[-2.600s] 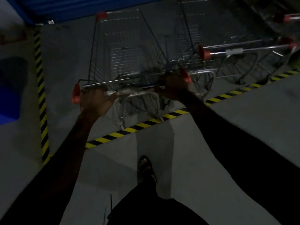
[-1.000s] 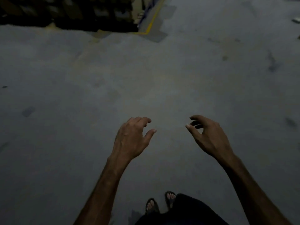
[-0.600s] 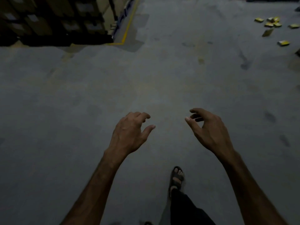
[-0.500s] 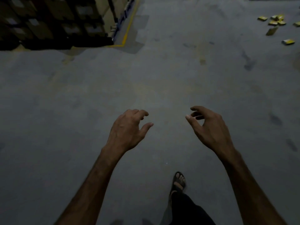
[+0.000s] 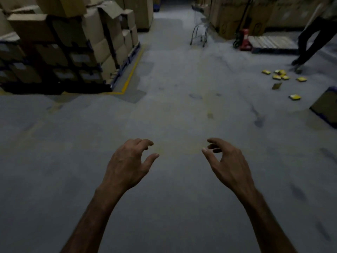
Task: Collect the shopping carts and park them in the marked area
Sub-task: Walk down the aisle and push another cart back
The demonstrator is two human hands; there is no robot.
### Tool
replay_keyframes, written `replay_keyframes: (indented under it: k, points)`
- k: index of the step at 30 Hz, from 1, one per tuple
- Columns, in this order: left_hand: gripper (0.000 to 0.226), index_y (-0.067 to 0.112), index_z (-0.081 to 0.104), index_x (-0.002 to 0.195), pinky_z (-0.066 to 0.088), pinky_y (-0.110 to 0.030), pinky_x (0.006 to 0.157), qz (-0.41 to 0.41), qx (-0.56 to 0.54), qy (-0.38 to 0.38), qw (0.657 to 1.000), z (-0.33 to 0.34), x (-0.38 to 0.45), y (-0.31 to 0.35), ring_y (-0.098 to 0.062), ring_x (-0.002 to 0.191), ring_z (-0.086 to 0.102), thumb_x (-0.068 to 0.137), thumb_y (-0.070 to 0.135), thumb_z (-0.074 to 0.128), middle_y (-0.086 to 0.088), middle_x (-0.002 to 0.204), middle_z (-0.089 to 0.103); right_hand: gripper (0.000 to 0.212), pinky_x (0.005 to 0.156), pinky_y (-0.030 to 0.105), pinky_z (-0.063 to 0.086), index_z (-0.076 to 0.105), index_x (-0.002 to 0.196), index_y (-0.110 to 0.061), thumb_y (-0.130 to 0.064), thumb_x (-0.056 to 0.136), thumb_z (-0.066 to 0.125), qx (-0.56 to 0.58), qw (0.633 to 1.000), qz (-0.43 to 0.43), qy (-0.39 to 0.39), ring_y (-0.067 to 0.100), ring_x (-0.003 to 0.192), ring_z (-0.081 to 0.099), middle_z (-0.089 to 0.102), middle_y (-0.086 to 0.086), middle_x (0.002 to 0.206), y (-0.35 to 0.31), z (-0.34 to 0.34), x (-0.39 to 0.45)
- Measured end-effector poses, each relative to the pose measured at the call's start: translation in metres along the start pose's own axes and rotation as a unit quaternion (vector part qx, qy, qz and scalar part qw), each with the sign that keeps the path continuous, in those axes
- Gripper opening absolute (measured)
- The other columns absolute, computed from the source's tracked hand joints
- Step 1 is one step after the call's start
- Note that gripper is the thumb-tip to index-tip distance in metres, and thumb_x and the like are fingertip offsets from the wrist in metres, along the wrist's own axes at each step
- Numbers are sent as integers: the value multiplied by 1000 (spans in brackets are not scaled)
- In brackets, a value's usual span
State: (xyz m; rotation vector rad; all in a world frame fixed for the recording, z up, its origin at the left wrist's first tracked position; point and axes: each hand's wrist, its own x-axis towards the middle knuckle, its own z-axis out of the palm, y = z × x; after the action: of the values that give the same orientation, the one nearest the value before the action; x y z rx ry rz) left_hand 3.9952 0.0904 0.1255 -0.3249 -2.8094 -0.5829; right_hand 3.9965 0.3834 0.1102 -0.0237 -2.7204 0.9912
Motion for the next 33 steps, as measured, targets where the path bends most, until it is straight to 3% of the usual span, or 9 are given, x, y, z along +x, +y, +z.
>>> replay_keyframes:
  k: [9, 15, 22, 33]
  points:
    - [37, 23, 72, 124, 51, -36, 77, 32, -30, 20, 999, 65, 212, -39, -20, 102, 65, 96, 46, 75, 3, 107, 72, 44, 84, 38, 60, 65, 134, -29, -54, 98, 62, -34, 999, -3, 18, 8, 100, 69, 73, -10, 116, 25, 31, 200]
    - [37, 22, 72, 123, 52, -37, 78, 73, -39, -1, 997, 103, 398, -76, -22, 102, 66, 96, 47, 75, 2, 106, 73, 43, 83, 34, 57, 65, 134, -30, -54, 98, 63, -42, 997, 36, 46, 6, 100, 68, 74, -11, 115, 37, 55, 359]
    - [37, 22, 71, 123, 52, -38, 81, 98, -63, -11, 993, 142, 564, -96, -22, 101, 64, 97, 48, 73, 2, 107, 72, 40, 84, 40, 60, 67, 130, -28, -51, 97, 66, -14, 996, 63, 57, 9, 99, 70, 74, -10, 111, 63, 80, 511]
    - [38, 23, 69, 126, 54, -39, 83, 34, -39, -40, 998, 237, 797, -161, -20, 103, 64, 98, 48, 71, 2, 111, 72, 40, 85, 41, 60, 68, 131, -26, -49, 98, 67, 30, 999, 40, -6, 11, 99, 70, 76, -6, 112, 134, 175, 791]
